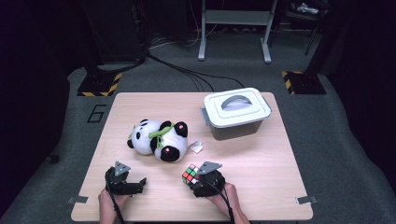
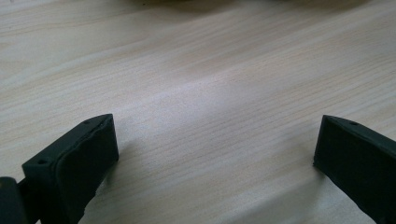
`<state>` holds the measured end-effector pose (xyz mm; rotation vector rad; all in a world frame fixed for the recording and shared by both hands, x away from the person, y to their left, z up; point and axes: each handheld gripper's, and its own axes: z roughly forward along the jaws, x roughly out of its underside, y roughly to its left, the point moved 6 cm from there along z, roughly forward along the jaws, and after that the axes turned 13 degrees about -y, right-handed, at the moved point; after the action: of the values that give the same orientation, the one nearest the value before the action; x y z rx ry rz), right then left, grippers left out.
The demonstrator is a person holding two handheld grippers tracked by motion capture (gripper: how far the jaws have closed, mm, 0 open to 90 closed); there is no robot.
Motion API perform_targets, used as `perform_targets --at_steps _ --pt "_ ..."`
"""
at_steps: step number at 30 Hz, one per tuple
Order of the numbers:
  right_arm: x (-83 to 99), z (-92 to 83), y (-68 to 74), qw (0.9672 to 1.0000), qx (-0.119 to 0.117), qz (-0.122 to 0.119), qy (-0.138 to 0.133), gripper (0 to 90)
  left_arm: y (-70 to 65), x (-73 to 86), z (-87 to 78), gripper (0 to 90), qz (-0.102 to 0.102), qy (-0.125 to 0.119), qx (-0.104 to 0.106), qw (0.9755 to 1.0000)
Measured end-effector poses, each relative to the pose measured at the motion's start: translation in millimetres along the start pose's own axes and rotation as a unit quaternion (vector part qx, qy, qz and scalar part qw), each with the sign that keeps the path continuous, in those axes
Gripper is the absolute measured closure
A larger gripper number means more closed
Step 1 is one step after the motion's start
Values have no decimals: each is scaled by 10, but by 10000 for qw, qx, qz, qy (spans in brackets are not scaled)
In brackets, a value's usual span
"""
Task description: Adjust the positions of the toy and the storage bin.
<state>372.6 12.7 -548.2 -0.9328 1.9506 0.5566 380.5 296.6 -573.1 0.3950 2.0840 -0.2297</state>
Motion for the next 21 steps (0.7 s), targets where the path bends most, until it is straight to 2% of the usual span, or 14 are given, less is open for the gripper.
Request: perform_targets --at_steps 4,5,6,7,11,14,17,21 --pt "11 4 12 10000 4 -46 -30 323 0 0 0 0 1 0 0 10000" --pt "11 -7 15 10000 -10 -20 -39 284 0 0 0 0 1 1 -1 10000" --pt "0 -18 10 9999 -4 -10 -104 193 0 0 -1 0 3 2 -1 10000" --pt "-18 -40 0 9999 24 -1 -161 151 0 0 -1 0 1 3 -1 10000" --pt "-73 -165 -70 9994 -43 25 -356 54 0 -1 2 0 -3 -39 -11 10000" --pt "-51 -304 -138 9986 -99 210 -481 0 10 3 -23 0 -42 1 6 10000" --pt "-10 -495 -267 9966 71 412 -713 0 17 -7 -51 0 -119 -69 5 9999" --pt "128 -742 -589 9926 574 692 -818 0 -40 -58 -104 0 -72 -138 49 9999"
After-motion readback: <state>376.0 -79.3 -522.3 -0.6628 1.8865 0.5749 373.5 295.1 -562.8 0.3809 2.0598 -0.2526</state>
